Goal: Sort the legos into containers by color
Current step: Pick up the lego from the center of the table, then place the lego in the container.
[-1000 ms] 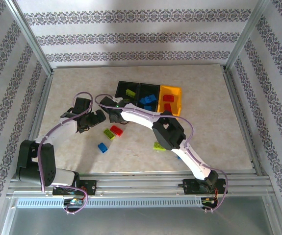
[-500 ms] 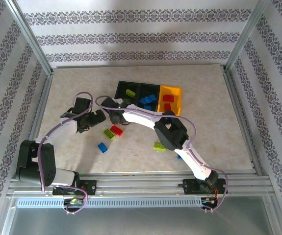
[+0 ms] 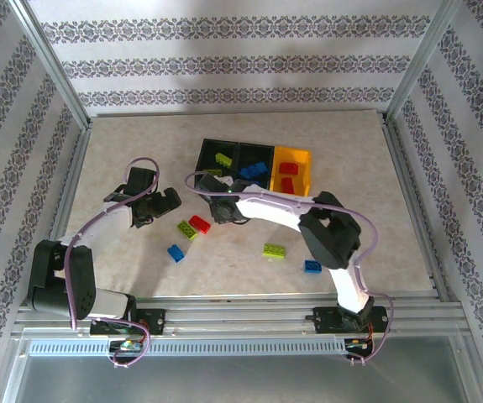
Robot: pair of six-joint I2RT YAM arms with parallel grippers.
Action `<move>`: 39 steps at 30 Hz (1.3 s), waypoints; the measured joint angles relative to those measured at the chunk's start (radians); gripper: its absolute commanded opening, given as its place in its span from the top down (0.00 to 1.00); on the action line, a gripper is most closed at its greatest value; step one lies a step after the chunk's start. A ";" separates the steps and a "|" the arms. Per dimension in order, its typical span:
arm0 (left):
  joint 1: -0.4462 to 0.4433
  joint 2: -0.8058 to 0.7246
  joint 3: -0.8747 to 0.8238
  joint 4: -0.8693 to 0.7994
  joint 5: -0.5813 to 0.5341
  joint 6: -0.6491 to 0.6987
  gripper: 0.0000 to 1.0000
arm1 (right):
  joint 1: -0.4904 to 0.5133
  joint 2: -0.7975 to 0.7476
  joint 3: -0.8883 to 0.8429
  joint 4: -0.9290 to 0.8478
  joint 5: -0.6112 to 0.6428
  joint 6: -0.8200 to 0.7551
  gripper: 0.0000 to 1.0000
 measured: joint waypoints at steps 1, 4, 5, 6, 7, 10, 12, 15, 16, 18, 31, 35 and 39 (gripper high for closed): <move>0.000 0.000 0.000 0.000 0.000 0.000 0.00 | -0.001 -0.027 -0.017 0.000 0.010 -0.001 0.76; 0.000 0.000 0.000 0.003 0.000 0.000 0.00 | -0.023 -0.121 -0.069 0.001 0.034 -0.004 0.75; 0.000 0.000 0.000 0.003 0.000 -0.001 0.00 | -0.040 -0.150 -0.084 0.002 0.041 -0.005 0.75; 0.000 0.000 0.000 0.003 0.000 -0.003 0.00 | -0.059 -0.175 -0.096 0.005 0.045 -0.006 0.75; 0.000 0.000 0.000 0.003 0.000 -0.003 0.00 | -0.082 -0.198 -0.108 0.005 0.048 -0.007 0.75; 0.000 0.000 0.000 0.003 0.000 -0.003 0.00 | -0.167 -0.256 -0.145 0.008 0.063 -0.012 0.75; 0.000 -0.001 0.000 0.003 0.000 -0.003 0.00 | -0.217 -0.279 -0.163 0.008 0.071 -0.023 0.75; 0.000 -0.006 0.000 0.003 0.000 -0.003 0.00 | -0.281 -0.301 -0.180 0.007 0.073 -0.038 0.74; 0.000 -0.008 0.000 0.003 0.000 -0.003 0.00 | -0.301 -0.304 -0.181 0.007 0.073 -0.045 0.73; 0.000 -0.010 0.000 0.003 0.000 -0.003 0.00 | -0.339 -0.306 -0.181 0.009 0.066 -0.057 0.72; 0.000 -0.039 0.000 0.003 0.000 -0.005 0.00 | -0.526 -0.203 -0.129 0.032 -0.067 -0.094 0.69; 0.000 -0.043 0.000 0.003 0.000 -0.008 0.00 | -0.536 -0.155 -0.097 0.038 -0.098 -0.106 0.67; 0.000 -0.050 -0.005 0.003 0.005 -0.009 0.00 | -0.537 -0.127 -0.083 0.047 -0.116 -0.113 0.61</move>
